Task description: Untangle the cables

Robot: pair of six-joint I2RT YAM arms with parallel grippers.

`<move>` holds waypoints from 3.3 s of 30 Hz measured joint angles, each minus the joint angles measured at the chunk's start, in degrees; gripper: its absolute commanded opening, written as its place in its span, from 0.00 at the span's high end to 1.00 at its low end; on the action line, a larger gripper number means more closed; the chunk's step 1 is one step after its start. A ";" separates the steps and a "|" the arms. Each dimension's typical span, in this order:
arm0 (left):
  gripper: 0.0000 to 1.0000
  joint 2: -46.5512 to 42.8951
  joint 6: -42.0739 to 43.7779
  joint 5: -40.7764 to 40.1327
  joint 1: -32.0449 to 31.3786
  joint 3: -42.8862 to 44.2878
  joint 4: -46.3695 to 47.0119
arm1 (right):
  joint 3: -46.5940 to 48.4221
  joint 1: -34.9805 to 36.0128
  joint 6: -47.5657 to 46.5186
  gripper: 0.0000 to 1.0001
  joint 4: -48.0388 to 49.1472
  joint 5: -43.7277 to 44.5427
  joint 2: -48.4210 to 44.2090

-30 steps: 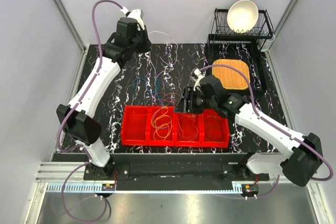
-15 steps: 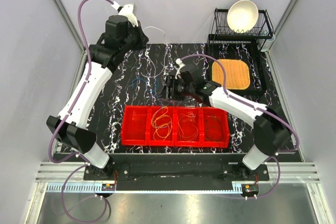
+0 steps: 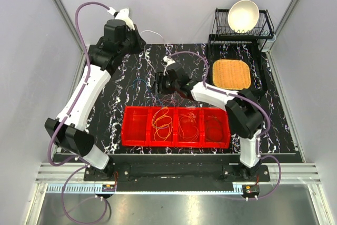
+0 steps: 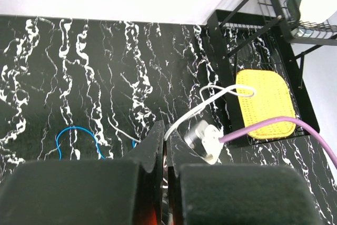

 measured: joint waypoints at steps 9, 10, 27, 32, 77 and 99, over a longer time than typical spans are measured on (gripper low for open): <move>1.00 -2.89 -0.92 0.09 0.74 -3.32 1.25 | 7.06 1.84 -2.16 0.37 1.42 8.83 9.27; 1.00 -3.37 -1.05 0.15 0.87 -3.56 1.62 | 7.54 1.92 -2.32 0.37 1.66 9.66 10.23; 1.00 -6.99 -2.80 2.58 3.15 -5.77 3.28 | 8.48 2.14 -3.17 1.00 6.51 17.57 14.10; 1.00 -7.17 -2.80 2.64 3.82 -6.60 3.39 | 8.48 2.21 -3.32 1.00 6.80 18.32 14.10; 1.00 -38.38 -13.25 -3.06 4.37 -28.70 -10.75 | -0.57 -11.87 -8.66 1.00 1.46 15.80 -37.92; 1.00 -46.95 -26.71 -2.08 3.80 -43.12 -4.87 | 1.20 -11.32 2.82 1.00 1.14 0.13 -38.34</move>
